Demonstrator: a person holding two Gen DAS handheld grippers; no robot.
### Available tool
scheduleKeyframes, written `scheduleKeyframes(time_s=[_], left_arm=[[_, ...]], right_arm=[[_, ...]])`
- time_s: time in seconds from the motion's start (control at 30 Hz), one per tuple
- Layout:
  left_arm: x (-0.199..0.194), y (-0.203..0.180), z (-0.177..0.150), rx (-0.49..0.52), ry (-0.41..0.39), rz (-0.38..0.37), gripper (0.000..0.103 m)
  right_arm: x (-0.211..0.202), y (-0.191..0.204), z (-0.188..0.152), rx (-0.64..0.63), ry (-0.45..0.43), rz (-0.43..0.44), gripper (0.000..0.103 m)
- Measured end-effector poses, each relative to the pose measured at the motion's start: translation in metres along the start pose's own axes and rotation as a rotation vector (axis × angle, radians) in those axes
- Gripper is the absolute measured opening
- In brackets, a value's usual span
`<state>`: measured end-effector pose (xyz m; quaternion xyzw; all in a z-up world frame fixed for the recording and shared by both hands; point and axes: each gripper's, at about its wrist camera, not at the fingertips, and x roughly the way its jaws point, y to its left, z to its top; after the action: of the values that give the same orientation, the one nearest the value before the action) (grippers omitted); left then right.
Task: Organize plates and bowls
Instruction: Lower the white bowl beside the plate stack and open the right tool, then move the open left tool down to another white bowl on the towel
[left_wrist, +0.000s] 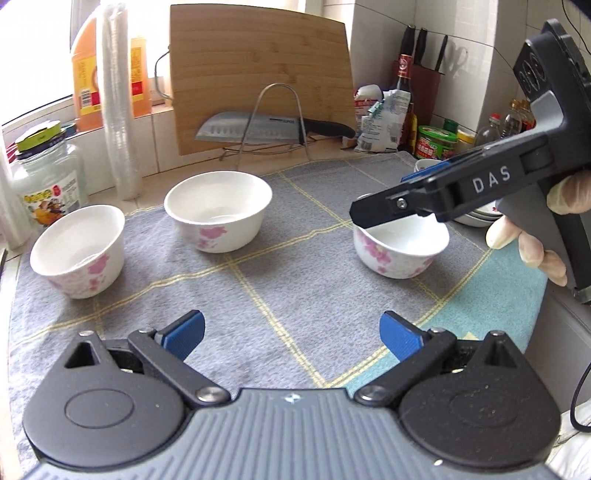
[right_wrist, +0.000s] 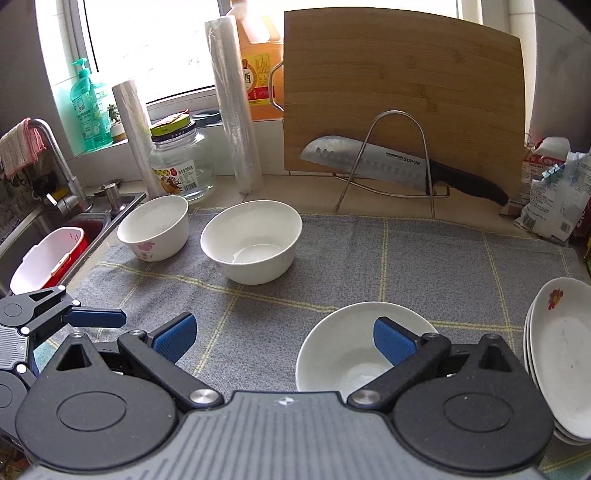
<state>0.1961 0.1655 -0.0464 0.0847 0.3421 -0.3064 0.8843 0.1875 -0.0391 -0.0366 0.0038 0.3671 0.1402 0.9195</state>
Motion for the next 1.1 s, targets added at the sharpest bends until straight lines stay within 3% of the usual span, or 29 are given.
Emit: scheduleKeyframes(time_s=[0.13,0.27,0.33,0.57,0.63,0.83,1.0,1.1], left_arm=[[-0.018,0.024,-0.013,-0.024,-0.014,0.037,0.100],[-0.031,0.045,-0.023,-0.067,-0.026,0.084,0.100],[-0.037,0.054,-0.025,-0.094,-0.035,0.105,0.100],[-0.045,0.069,-0.019,-0.164,-0.060,0.213,0.100],[-0.046,0.071,-0.014,-0.183,-0.050,0.268,0.100],[-0.045,0.081,0.006,-0.194,-0.033,0.332,0.100],[-0.040,0.085,0.024,-0.106,-0.028,0.323,0.102],[-0.031,0.093,0.033,-0.056,-0.010,0.257,0.102]], right_arm=[[0.001,0.045,-0.001,-0.140,-0.038,-0.099,0.103],[0.005,0.091,-0.004,-0.363,-0.099,-0.275,0.103],[0.009,0.105,-0.005,-0.458,-0.113,-0.324,0.103],[0.027,0.114,-0.001,-0.524,-0.075,-0.218,0.103],[0.035,0.111,0.001,-0.514,-0.061,-0.191,0.103],[0.060,0.101,0.002,-0.423,-0.020,-0.100,0.103],[0.073,0.098,0.003,-0.381,-0.002,-0.127,0.103],[0.081,0.098,0.006,-0.339,0.007,-0.154,0.103]])
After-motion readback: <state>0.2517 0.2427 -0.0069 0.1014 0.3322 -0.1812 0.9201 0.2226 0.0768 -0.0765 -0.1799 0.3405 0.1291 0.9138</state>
